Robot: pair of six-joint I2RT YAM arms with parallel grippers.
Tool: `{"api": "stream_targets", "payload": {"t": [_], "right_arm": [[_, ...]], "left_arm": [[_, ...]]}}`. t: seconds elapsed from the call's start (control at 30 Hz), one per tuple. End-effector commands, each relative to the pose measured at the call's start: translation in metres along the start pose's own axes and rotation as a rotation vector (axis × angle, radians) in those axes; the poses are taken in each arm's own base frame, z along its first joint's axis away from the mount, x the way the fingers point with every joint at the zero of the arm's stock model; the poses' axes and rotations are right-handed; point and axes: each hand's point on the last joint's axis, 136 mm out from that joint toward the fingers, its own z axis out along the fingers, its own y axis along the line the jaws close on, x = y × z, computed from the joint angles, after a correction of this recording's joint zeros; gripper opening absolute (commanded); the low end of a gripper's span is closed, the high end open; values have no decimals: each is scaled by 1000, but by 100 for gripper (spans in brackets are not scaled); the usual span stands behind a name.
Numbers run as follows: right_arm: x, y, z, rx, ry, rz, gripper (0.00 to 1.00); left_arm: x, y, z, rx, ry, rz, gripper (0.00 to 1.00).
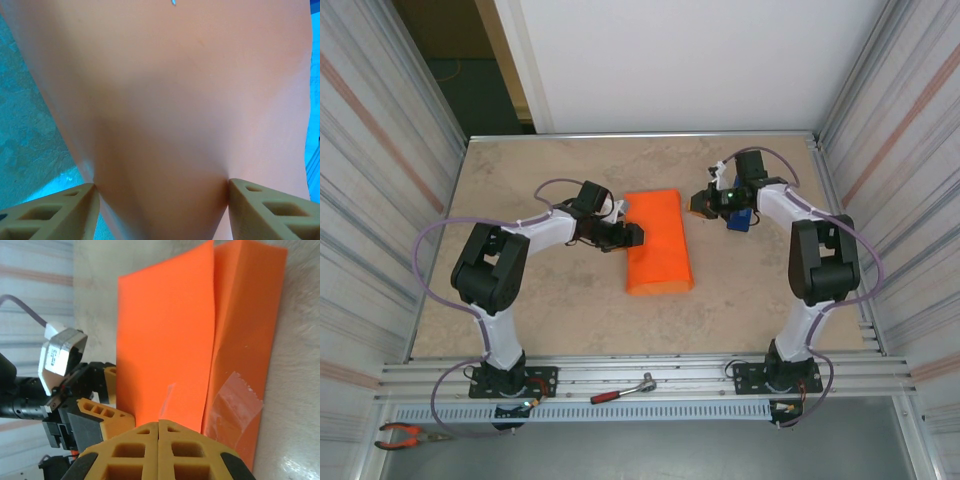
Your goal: Wrap the gift box in paper
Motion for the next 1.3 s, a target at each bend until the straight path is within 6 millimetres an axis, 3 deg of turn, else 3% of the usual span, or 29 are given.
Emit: {"api": "stream_targets", "payload": {"t": [0.0,0.43,0.6,0.83,1.0,1.27], "right_arm": [[10,1,7,15,71,-27,0],[16,4,27,63,157,-63,0],[21,-17,36,148,198,-55,0],[46,-59,49,468,325,-139,0],[49,-57,53,489,319,-156,13],[31,-35,41,411,239,-136,19]], "left_arm": [[68,69,12,-253,194,-116,66],[67,68,12,-250,191,-117,66],[68,68,12,-251,193,-117,66],[67,68,11,-251,191,-118,65],[67,67,10,-253,190,-117,65],[68,69,9,-258,194,-119,65]]}}
